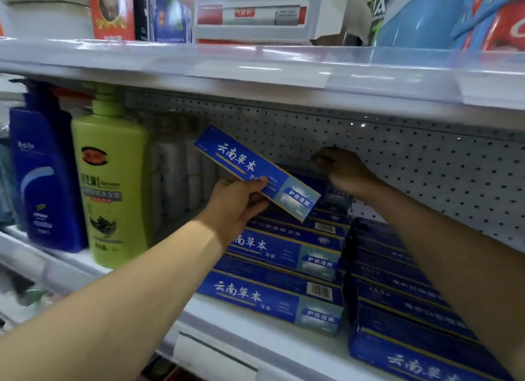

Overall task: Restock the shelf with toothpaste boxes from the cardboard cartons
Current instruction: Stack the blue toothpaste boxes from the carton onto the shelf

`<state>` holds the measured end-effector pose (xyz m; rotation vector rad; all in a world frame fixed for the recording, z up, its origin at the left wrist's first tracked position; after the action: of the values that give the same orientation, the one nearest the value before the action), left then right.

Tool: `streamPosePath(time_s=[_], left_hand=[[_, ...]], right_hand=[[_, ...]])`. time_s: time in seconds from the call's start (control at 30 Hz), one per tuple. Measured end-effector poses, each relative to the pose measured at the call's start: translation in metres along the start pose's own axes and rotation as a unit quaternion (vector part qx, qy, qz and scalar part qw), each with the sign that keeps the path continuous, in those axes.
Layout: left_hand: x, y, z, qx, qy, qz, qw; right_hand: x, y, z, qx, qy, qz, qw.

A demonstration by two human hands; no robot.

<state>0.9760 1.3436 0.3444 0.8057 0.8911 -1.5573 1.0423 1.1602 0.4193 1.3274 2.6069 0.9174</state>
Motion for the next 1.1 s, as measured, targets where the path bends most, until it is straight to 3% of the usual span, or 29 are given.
streamPosePath(time_s=[0.1, 0.2, 0.37, 0.47, 0.6, 0.73, 0.87, 0.97, 1.1], left_hand=[[-0.001, 0.007, 0.016, -0.015, 0.018, 0.001, 1.000], [0.001, 0.015, 0.027, -0.036, 0.023, -0.004, 0.999], [0.004, 0.023, 0.038, -0.028, 0.057, -0.016, 0.998], [-0.007, 0.021, 0.027, -0.076, 0.146, 0.004, 0.986], [-0.031, 0.021, -0.011, -0.177, 0.269, 0.069, 0.944], [-0.052, 0.003, -0.036, -0.264, 0.409, 0.125, 0.864], [-0.061, -0.012, -0.042, -0.266, 0.482, 0.157, 0.820], [-0.066, -0.022, -0.043, -0.271, 0.505, 0.148, 0.806], [-0.070, -0.041, -0.044, -0.273, 0.530, 0.133, 0.792]], right_hand=[[0.012, -0.016, -0.004, 0.019, 0.101, 0.057, 0.993], [0.022, -0.029, 0.000, 0.067, 0.132, 0.070, 0.987], [0.024, -0.037, 0.000, 0.078, 0.098, 0.017, 0.992], [0.010, -0.036, -0.003, 0.073, 0.077, 0.023, 0.994], [-0.009, -0.036, -0.002, 0.072, -0.003, 0.038, 0.997], [-0.020, -0.035, 0.011, 0.081, -0.057, 0.050, 0.994], [-0.022, -0.035, 0.017, 0.108, -0.126, 0.057, 0.984], [-0.006, -0.039, 0.011, 0.104, -0.190, 0.047, 0.975], [0.030, -0.047, 0.007, 0.094, -0.158, 0.020, 0.983]])
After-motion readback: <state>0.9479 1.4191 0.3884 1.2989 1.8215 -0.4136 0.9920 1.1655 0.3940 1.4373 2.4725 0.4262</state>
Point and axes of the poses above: each hand's wrist, its own y-axis towards the middle knuckle, its own z-axis out of the palm, x = y × z, the point moved 8 cm from there along y, towards the middle knuckle, and after that the axes turned 15 degrees about -z, right-handed, at the moved point
